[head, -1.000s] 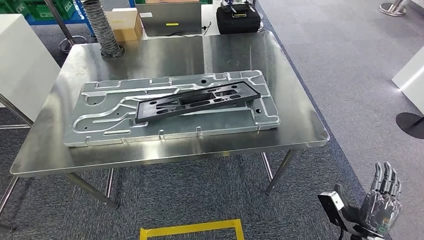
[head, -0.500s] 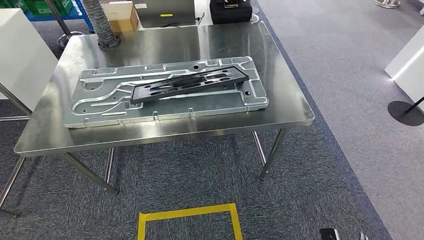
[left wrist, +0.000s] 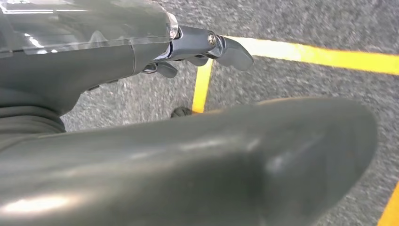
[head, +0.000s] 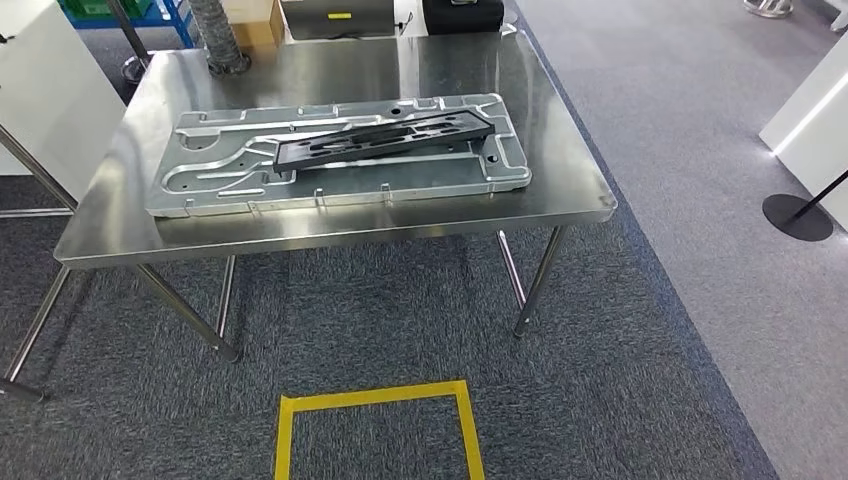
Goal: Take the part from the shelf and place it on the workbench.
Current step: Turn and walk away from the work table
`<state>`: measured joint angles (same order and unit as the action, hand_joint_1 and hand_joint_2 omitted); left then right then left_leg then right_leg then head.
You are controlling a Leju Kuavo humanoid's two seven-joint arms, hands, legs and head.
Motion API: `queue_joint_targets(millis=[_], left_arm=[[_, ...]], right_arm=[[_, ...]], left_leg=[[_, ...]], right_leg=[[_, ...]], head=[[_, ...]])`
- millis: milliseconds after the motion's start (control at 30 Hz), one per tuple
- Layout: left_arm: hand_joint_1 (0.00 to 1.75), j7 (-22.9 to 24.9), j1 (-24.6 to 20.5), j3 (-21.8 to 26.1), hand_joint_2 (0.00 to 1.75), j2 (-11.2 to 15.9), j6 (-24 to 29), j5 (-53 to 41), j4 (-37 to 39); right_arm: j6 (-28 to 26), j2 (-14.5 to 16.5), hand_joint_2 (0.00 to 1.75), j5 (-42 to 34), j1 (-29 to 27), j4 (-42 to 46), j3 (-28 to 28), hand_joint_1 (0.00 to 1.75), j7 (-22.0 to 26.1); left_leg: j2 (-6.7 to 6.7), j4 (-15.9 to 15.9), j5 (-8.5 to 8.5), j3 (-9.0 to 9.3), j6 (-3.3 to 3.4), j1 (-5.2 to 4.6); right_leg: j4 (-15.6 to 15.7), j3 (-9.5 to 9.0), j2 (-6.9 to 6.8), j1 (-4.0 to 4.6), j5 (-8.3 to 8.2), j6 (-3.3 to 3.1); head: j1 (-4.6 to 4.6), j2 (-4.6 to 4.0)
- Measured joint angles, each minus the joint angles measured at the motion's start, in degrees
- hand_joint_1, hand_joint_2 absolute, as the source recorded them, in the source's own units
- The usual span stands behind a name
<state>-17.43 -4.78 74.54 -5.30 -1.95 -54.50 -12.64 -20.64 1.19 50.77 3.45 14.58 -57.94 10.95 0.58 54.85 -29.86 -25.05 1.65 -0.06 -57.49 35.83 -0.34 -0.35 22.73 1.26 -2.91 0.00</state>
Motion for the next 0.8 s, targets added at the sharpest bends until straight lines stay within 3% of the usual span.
queue_joint_targets(millis=[33,67,133,167,200,233,300,367,400,433,500,533,633,667,700,733,800], left_arm=[[0.0,0.05,0.03,-0.06,0.0,-0.03,-0.02,-0.05,0.0],[0.0,0.1,0.02,-0.11,0.0,-0.06,-0.04,-0.07,0.0],[0.0,0.14,0.06,-0.2,0.0,-0.05,-0.08,-0.09,-0.01],[0.0,0.16,0.08,-0.23,0.0,-0.06,-0.09,-0.09,-0.01],[0.0,0.18,0.1,-0.26,0.0,-0.07,-0.1,-0.1,-0.01],[0.0,0.2,0.1,-0.28,0.0,-0.07,-0.11,-0.1,-0.01],[0.0,0.22,0.09,-0.32,0.0,-0.11,-0.11,-0.1,-0.01],[0.0,0.31,0.06,-0.38,0.0,-0.19,-0.11,-0.16,-0.01],[0.0,0.41,0.06,-0.41,0.0,-0.22,-0.11,-0.22,-0.01],[0.0,0.5,0.08,-0.43,0.0,-0.24,-0.12,-0.28,-0.01],[0.0,0.67,0.23,-0.44,0.0,-0.23,-0.11,-0.42,-0.01],[0.0,0.74,0.34,-0.44,0.0,-0.22,-0.1,-0.5,-0.01],[0.0,0.88,0.5,-0.44,0.0,-0.22,-0.08,-0.69,-0.01],[0.0,0.9,0.51,-0.45,0.0,-0.23,-0.07,-0.71,0.0],[0.0,0.93,0.49,-0.45,0.0,-0.25,-0.06,-0.73,0.01],[0.0,0.97,0.47,-0.45,0.0,-0.26,-0.03,-0.74,0.01],[0.0,1.06,0.35,-0.45,0.0,-0.25,0.06,-0.75,0.0]], right_arm=[[0.61,0.08,0.0,0.05,-0.03,-0.3,-0.01,0.0,-0.36],[1.06,0.14,0.0,0.05,-0.02,-0.56,-0.01,0.0,-0.64],[1.48,0.24,0.0,0.06,0.01,-0.96,-0.02,0.0,-0.91],[1.56,0.26,0.0,0.06,0.04,-1.1,-0.02,0.0,-0.95],[1.63,0.27,0.0,0.06,0.05,-1.22,-0.02,0.0,-0.98],[1.69,0.27,0.0,0.06,0.07,-1.31,-0.02,0.0,-1.01],[1.86,0.27,0.0,0.04,0.2,-1.39,-0.02,0.0,-1.08],[2.26,0.28,0.0,-0.14,0.48,-1.45,-0.05,0.0,-1.38],[2.61,0.32,0.0,-0.25,0.58,-1.5,-0.1,0.0,-1.71],[3.03,0.36,0.0,-0.35,0.62,-1.55,-0.16,0.0,-2.12],[4.03,0.6,0.0,-0.35,0.57,-1.78,-0.29,0.0,-3.27],[4.51,0.68,0.0,-0.27,0.55,-1.87,-0.32,0.0,-3.87],[5.71,0.85,0.0,0.37,0.43,-2.02,-0.35,0.0,-5.3],[6.06,0.91,0.0,0.63,0.37,-2.05,-0.35,0.0,-5.54],[6.37,0.97,0.0,0.84,0.34,-2.09,-0.35,0.0,-5.67],[6.66,1.03,0.0,1.01,0.32,-2.11,-0.34,0.0,-5.73],[7.13,1.17,0.0,1.33,0.34,-2.12,-0.33,0.0,-5.78]], left_leg=[[0.12,-0.13,0.75,-0.68,0.47,0.1],[0.23,-0.16,1.49,-1.47,0.81,0.14],[0.25,-0.02,2.91,-3.38,1.05,0.06],[0.27,0.16,3.62,-4.4,0.99,0.04],[0.29,0.4,4.29,-5.47,0.88,0.04],[0.29,0.72,4.91,-6.54,0.74,0.05],[0.27,1.55,5.96,-8.51,0.38,0.06],[0.28,2.37,6.83,-9.8,-0.18,-0.09],[0.31,2.56,7.28,-10.1,-0.51,-0.12],[0.34,2.6,7.8,-10.31,-0.88,-0.12],[0.25,2.92,7.74,-10.94,-1.58,0.08],[0.13,4.02,6.15,-11.53,-1.89,0.16],[-0.07,13.14,-2.63,-13.79,-2.6,0.38],[-0.07,16.58,-4.02,-14.09,-2.75,0.42],[-0.07,18.76,-3.89,-13.79,-2.84,0.46],[-0.07,19.25,-2.55,-12.69,-2.84,0.49],[-0.09,14.35,0.39,-7.61,-2.56,0.53]], right_leg=[[-1.46,0.6,0.1,-0.08,1.99,0.27],[-4.02,1.4,0.19,-0.24,4.97,0.5],[-11.37,3.07,0.24,-0.4,10.62,0.9],[-14.55,3.38,0.23,-0.46,11.56,1.07],[-16.32,2.98,0.23,-0.51,11.05,1.19],[-16.07,1.63,0.23,-0.55,9.44,1.21],[-9.51,-4.18,0.23,-0.57,6.81,0.95],[-0.76,-10.22,0.24,-0.35,7.69,0.41],[1.67,-11.65,0.25,-0.18,8.49,0.09],[2.72,-11.93,0.23,-0.03,8.7,-0.26],[2.73,-10.8,0.05,-0.12,7.64,-1.16],[2.78,-10.04,-0.08,-0.21,6.89,-1.62],[2.72,-7.23,-0.28,-0.18,4.62,-2.27],[2.56,-6.15,-0.3,-0.13,3.88,-2.25],[2.32,-5.06,-0.31,-0.08,3.19,-2.19],[2.0,-3.94,-0.33,-0.06,2.55,-2.1],[1.2,-1.92,-0.3,-0.04,1.46,-1.79]], head=[[0.0,0.0],[0.0,0.0],[0.0,0.0],[0.0,0.0],[0.0,0.0],[0.0,0.0],[0.0,0.0],[-0.01,0.0],[-0.01,0.0],[-0.01,0.0],[0.0,0.0],[0.0,0.0],[-0.01,0.0],[-0.01,0.0],[-0.01,0.0],[0.0,0.0],[0.0,0.0]])
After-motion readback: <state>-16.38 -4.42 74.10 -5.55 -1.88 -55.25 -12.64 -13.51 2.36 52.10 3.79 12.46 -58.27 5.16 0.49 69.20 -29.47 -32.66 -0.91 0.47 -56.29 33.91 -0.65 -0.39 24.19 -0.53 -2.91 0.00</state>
